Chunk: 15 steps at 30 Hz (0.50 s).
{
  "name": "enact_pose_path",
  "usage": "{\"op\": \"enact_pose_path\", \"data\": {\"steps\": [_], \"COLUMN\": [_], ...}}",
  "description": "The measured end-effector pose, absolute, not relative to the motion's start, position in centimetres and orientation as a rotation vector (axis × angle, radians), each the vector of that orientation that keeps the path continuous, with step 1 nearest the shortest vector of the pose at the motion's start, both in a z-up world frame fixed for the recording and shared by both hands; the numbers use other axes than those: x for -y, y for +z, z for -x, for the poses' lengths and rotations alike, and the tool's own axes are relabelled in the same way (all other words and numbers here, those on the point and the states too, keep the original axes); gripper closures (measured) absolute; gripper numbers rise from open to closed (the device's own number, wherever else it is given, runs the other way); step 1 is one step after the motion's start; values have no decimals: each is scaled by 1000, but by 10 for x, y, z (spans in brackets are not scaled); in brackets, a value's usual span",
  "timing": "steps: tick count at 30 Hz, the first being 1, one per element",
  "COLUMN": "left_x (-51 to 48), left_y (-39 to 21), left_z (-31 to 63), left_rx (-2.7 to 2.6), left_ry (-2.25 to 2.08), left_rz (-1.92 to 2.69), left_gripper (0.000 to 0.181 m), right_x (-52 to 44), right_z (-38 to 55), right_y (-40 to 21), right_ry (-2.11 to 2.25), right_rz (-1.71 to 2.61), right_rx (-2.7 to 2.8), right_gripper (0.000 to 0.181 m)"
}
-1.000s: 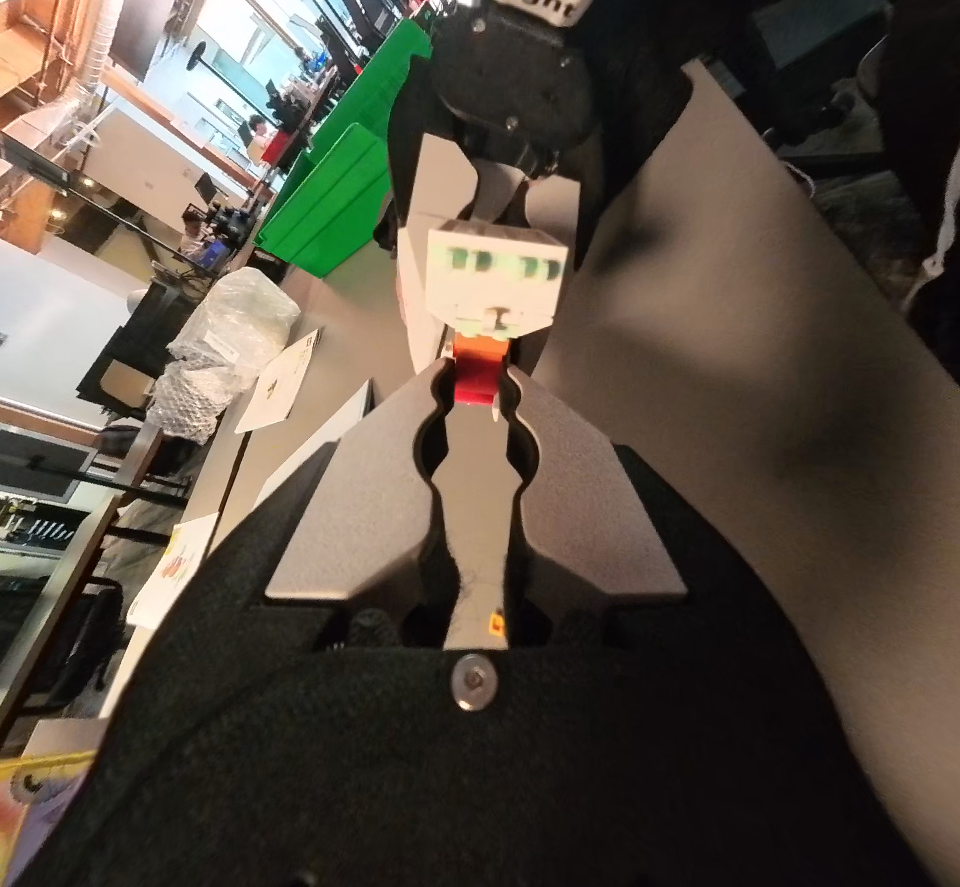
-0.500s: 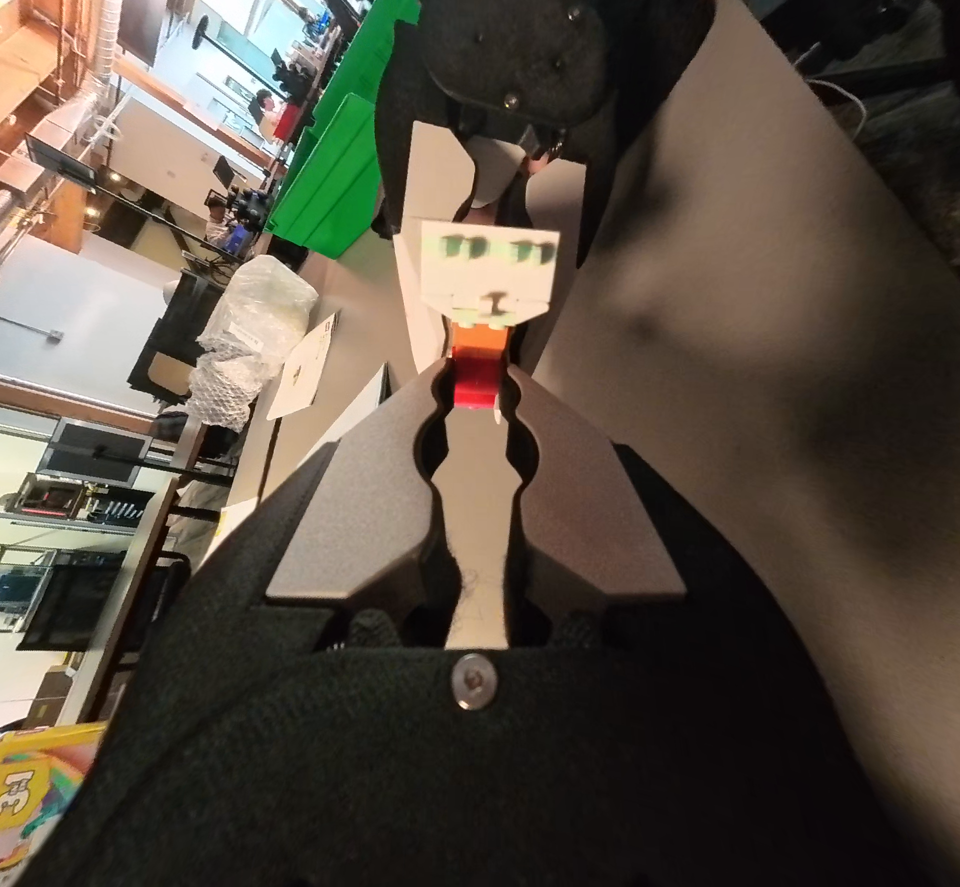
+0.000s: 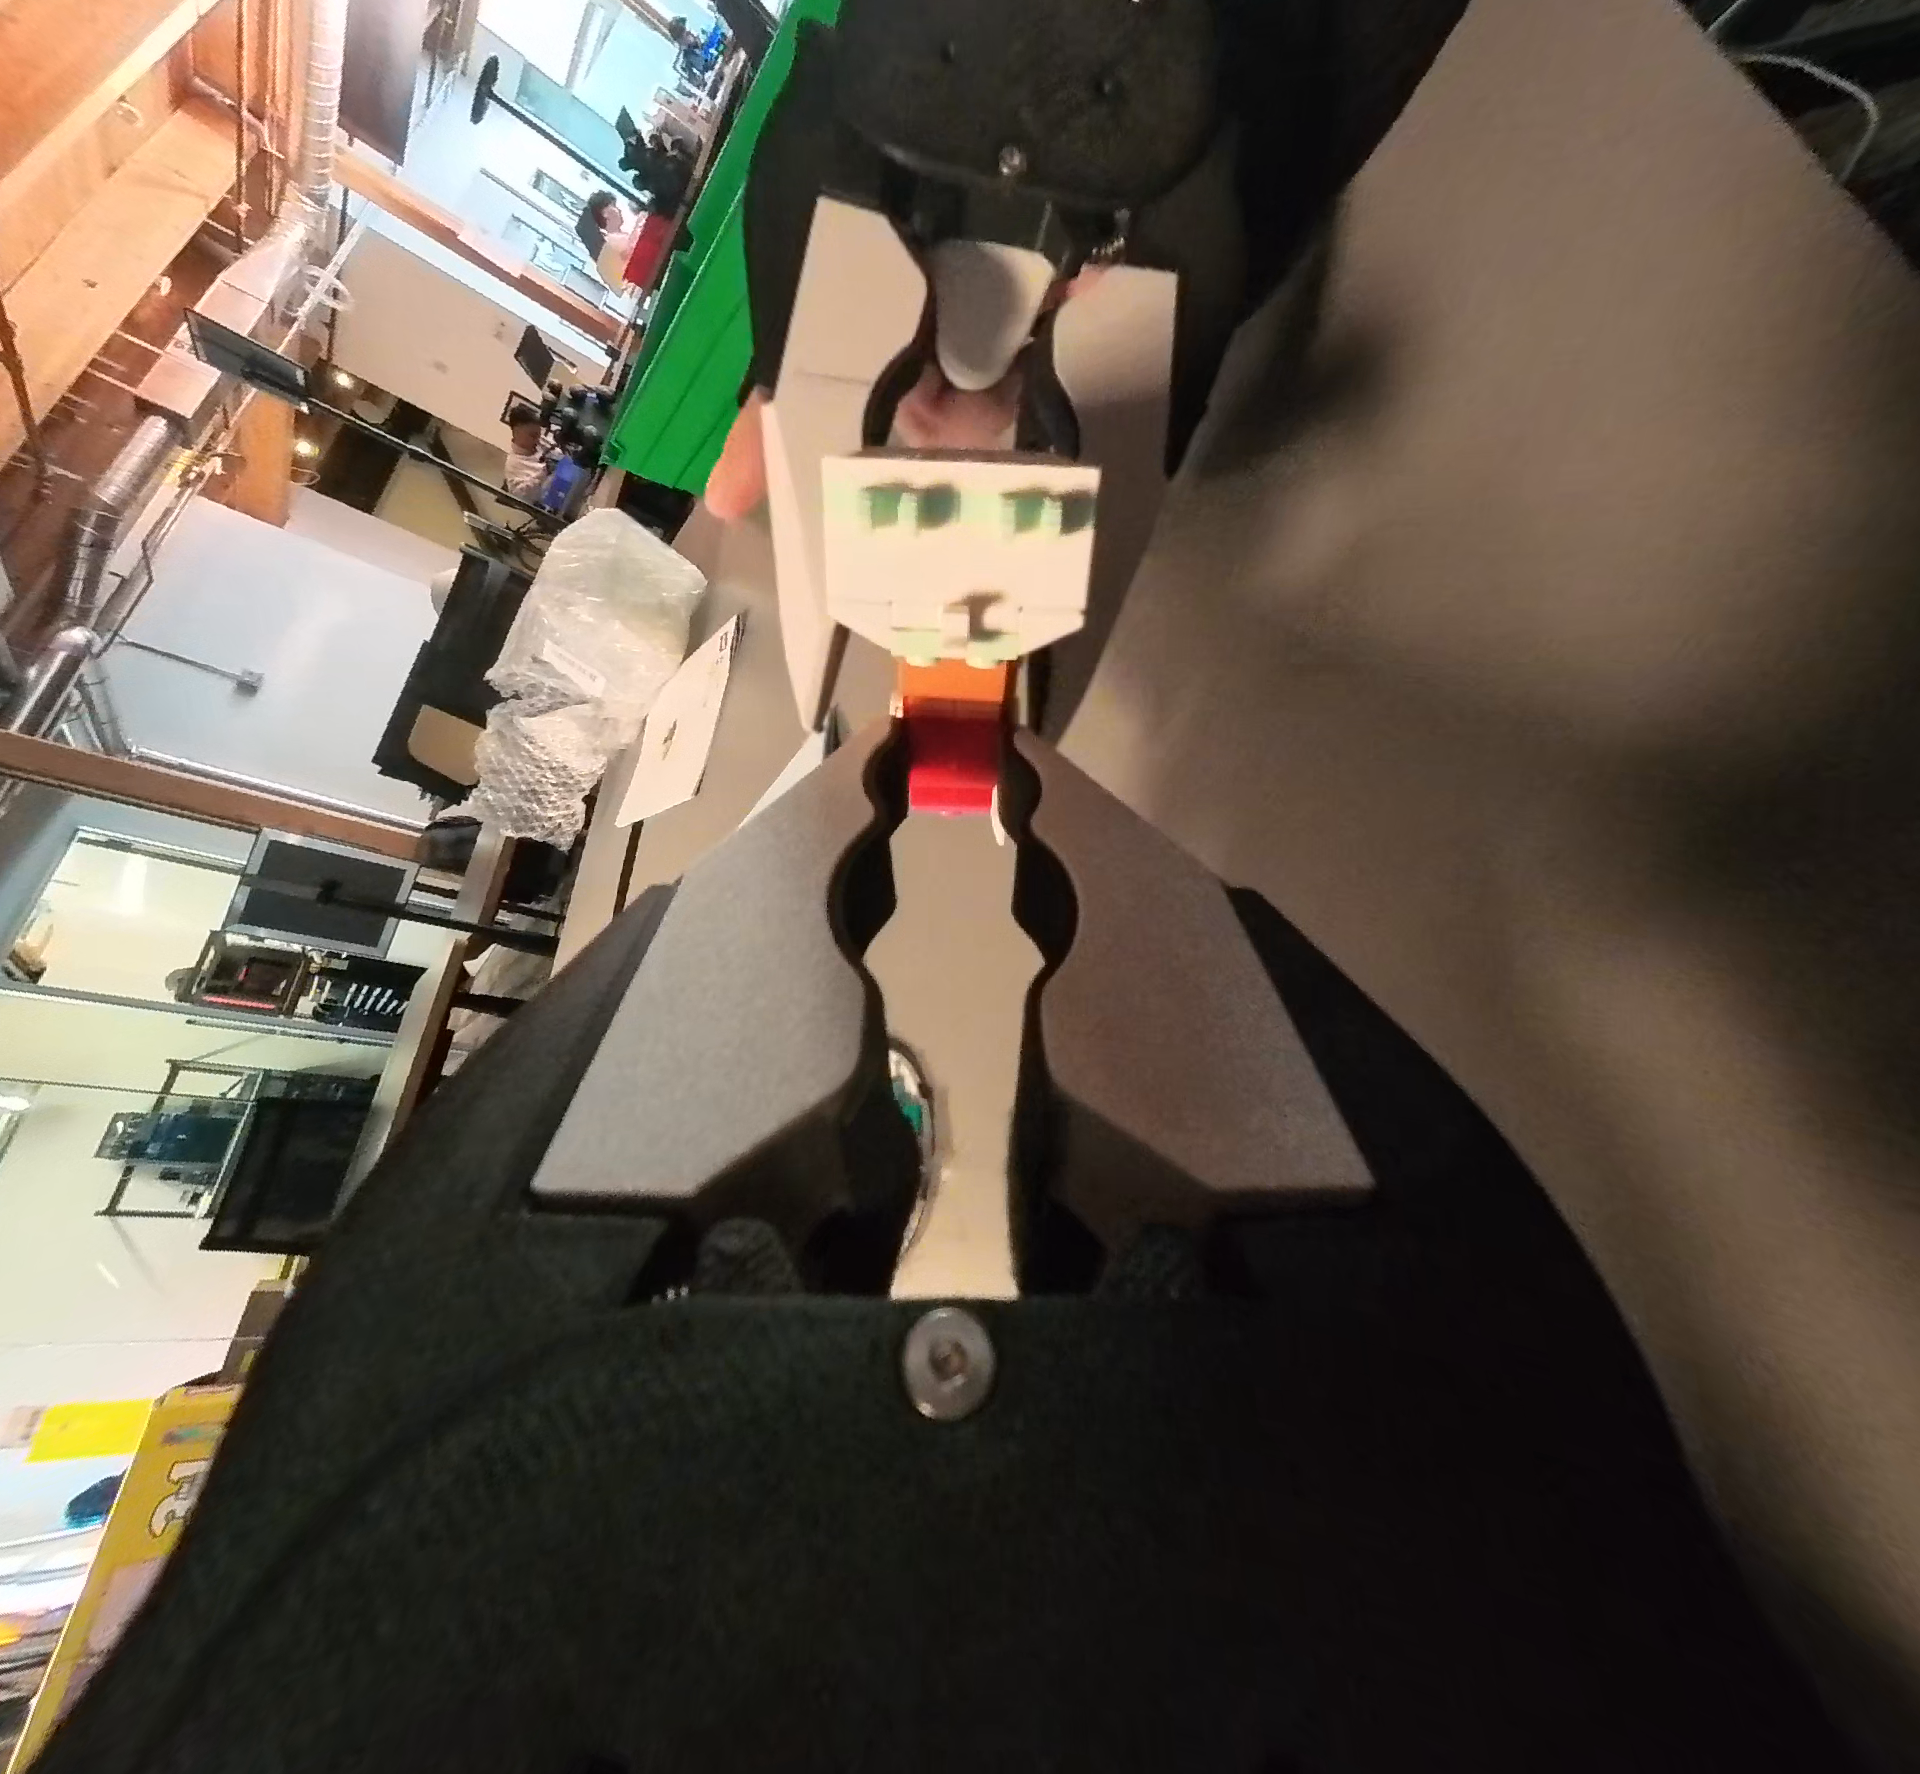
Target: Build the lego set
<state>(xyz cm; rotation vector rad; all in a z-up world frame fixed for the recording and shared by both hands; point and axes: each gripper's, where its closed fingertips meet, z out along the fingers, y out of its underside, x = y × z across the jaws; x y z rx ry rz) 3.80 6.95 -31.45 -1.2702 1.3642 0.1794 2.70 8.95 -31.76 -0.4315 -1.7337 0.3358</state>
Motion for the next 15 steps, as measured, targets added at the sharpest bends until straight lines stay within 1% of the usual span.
{"op": "enact_pose_path", "data": {"steps": [5,9,11,13,15], "left_x": [-67,-71,-76,-82,-91], "left_y": [-314,-315,-313,-309,-310], "left_z": [-41,-39,-34,-26,-13], "left_rx": [-1368,-1329,-1287,-1238,-1192], "left_ry": [157,160,164,173,184], "left_rz": [1246,1248,1264,1294,1373], "left_gripper": [166,165,164,157,147], "right_x": [-82,-88,-101,-120,-139], "right_z": [-27,-25,-24,-26,-29], "right_y": [-321,-321,-322,-327,-331], "right_ry": [319,303,224,108,-21], "right_rz": [358,400,426,455,472], "right_rx": [1739,1733,1729,1738,1746], "right_gripper": [154,155,155,155,155]}}
